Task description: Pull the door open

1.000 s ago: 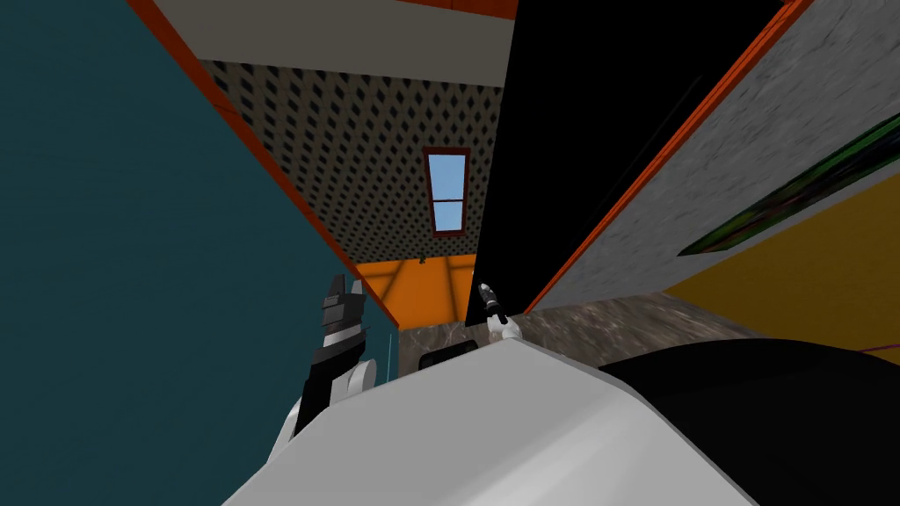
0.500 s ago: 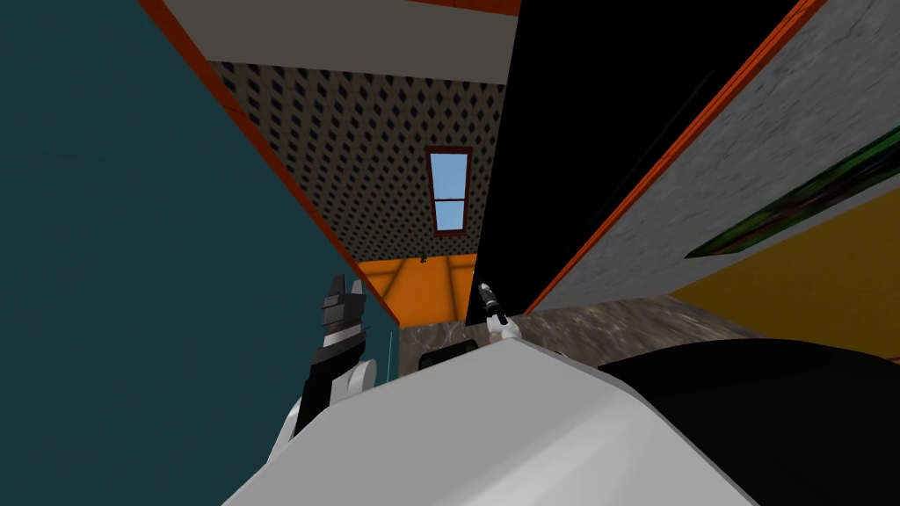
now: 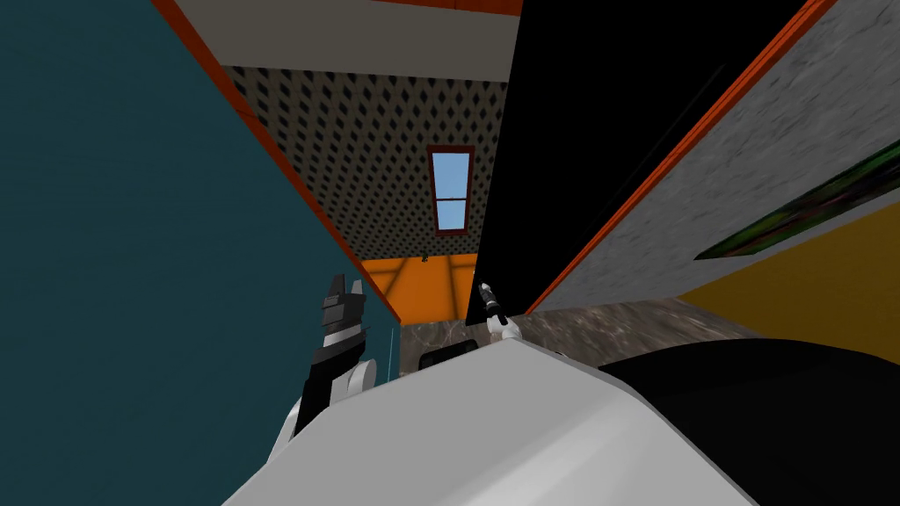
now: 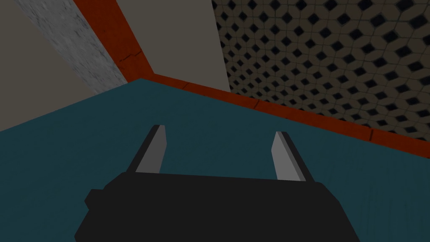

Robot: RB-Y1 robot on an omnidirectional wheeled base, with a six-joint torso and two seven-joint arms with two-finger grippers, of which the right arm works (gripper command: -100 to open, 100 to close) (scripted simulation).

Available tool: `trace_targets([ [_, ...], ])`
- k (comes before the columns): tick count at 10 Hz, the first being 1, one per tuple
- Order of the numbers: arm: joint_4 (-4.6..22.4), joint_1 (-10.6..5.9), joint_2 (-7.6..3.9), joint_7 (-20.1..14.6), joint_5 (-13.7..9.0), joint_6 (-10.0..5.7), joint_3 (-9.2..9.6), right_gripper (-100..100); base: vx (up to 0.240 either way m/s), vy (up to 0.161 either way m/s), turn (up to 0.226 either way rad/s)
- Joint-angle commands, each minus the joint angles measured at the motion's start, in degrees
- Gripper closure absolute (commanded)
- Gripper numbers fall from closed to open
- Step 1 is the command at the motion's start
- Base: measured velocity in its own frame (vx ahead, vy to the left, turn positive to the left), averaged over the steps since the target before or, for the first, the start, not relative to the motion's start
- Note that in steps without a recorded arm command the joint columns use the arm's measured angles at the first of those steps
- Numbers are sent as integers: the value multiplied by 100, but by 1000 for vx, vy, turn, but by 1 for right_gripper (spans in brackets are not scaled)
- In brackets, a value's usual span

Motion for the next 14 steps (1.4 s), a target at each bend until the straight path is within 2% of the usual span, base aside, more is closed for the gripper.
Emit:
trace_targets([
  [1,15,74,-144,-286,-90,32,-63,100,-23,-27,95],
  [9,55,74,-224,-1294,-297,-96,74,100,-33,-12,54],
  [11,55,74,-224,-1315,-297,-96,74,100,-10,0,21],
  [13,73,74,-259,-1692,-390,-153,135,100,-39,-18,78],
  [14,73,74,-259,-1750,-390,-153,135,100,-36,-5,44],
])
